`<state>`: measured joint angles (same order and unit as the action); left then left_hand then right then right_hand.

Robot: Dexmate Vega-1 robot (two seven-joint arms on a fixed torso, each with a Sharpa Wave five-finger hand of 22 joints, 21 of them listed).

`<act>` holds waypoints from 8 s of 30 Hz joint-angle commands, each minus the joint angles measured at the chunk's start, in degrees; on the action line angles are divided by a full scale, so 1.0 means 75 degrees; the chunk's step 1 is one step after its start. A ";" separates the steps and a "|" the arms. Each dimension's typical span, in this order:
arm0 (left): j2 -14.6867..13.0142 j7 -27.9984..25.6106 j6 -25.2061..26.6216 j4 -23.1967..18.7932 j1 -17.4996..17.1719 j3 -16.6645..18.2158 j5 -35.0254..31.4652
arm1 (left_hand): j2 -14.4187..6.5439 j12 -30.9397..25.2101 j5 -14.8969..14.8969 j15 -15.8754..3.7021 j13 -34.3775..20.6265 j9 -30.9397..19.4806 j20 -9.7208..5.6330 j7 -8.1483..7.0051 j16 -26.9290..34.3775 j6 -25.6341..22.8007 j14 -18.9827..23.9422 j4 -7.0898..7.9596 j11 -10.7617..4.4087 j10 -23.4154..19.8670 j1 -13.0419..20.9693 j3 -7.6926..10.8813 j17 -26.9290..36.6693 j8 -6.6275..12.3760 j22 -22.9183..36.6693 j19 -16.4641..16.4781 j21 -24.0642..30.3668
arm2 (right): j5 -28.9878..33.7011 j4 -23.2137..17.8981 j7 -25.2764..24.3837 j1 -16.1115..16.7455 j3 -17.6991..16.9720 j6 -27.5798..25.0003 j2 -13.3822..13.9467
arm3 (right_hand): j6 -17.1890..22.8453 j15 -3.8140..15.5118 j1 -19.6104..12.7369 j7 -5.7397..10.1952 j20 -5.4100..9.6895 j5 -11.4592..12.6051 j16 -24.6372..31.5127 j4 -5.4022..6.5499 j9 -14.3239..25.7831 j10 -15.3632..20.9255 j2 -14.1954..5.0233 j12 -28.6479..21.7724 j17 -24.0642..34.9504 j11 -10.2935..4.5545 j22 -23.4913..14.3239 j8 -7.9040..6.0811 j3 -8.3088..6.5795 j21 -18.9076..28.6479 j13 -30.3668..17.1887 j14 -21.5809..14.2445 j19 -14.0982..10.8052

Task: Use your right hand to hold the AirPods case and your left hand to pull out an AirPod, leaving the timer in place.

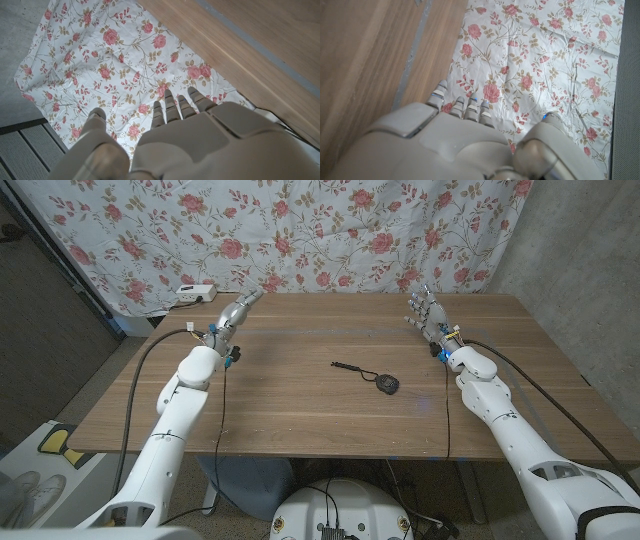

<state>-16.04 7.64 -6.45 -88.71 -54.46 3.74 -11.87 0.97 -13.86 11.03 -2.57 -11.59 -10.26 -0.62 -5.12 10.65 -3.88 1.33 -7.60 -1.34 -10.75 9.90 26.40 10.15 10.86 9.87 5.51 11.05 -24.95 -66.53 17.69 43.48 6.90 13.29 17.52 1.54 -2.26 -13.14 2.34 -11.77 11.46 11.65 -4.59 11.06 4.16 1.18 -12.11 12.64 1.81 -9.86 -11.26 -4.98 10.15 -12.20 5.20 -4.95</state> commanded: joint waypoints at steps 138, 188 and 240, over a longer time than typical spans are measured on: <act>-0.3631 -0.0752 0.1326 -0.1845 -0.0495 -0.0874 -0.3583 | 0.0607 -0.0149 0.0045 -0.0329 -0.0328 -0.0021 -0.0216 0.0074 0.0005 0.2910 -0.0339 -0.0302 -0.0702 -0.0042 0.2802 0.0064 0.0006 0.0194 -0.0003 -0.0142 -0.0009 | -0.0185 0.1594 0.1178 -0.0969 0.0101 0.0783 -0.0121 | 0.0009 0.0055 -0.0170 0.0103 -0.0041 -0.0048 0.0084 -0.0157 0.0017 0.0003 -0.0158 0.0020 -0.0008 -0.0074 -0.0017 -0.0028 -0.0025 0.0091 -0.0020 0.0085 0.0120; -0.5175 0.1105 0.1546 -0.2131 -0.0427 -0.0807 -0.3793 | 0.0287 -0.0150 0.0057 -0.0122 -0.0444 -0.0018 -0.0112 0.0483 -0.0056 0.2803 -0.0850 -0.0247 -0.0668 0.0161 0.3561 0.0151 0.0002 0.0021 -0.0001 -0.0570 -0.0085 | 0.0029 0.0796 0.0967 -0.0706 0.0288 0.0436 0.0002 | -0.0033 0.0095 -0.0095 0.0116 -0.0013 -0.0066 0.0081 -0.0159 0.0013 -0.0031 -0.0116 0.0024 -0.0009 -0.0099 -0.0017 -0.0017 0.0034 0.0086 -0.0016 0.0160 0.0196; -0.5610 0.1176 0.2129 -0.2195 -0.0808 -0.0961 -0.4568 | 0.0303 -0.0488 -0.0007 -0.0241 -0.0540 -0.0020 -0.0117 0.0521 0.0099 0.2401 -0.0496 -0.0220 -0.0869 -0.0889 0.3999 0.0175 -0.0006 0.0146 -0.0005 -0.0412 0.0009 | -0.0028 0.0669 0.0962 -0.0609 0.0265 0.0381 0.0018 | 0.0072 0.0476 -0.0279 0.0147 0.0074 -0.0063 0.0096 -0.0255 0.0011 0.0070 -0.0271 -0.0017 -0.0064 -0.0146 -0.0013 -0.0049 -0.0064 0.0136 -0.0009 0.0105 0.0100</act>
<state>-57.74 17.56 9.40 -105.79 -59.63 -3.52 -45.30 3.01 -17.19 11.02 -4.20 -15.31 -10.25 -1.52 -1.02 10.87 9.84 -2.75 -9.38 -7.79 -16.60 39.37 27.72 10.00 11.53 9.88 1.77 10.65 -24.91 -61.36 24.47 38.65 9.09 15.77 17.46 2.13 0.91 -14.95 3.37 -11.65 11.02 12.16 -6.17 11.05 4.26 -0.63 -12.10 11.97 0.68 -9.88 -11.26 -5.47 10.64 -12.20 5.89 -4.05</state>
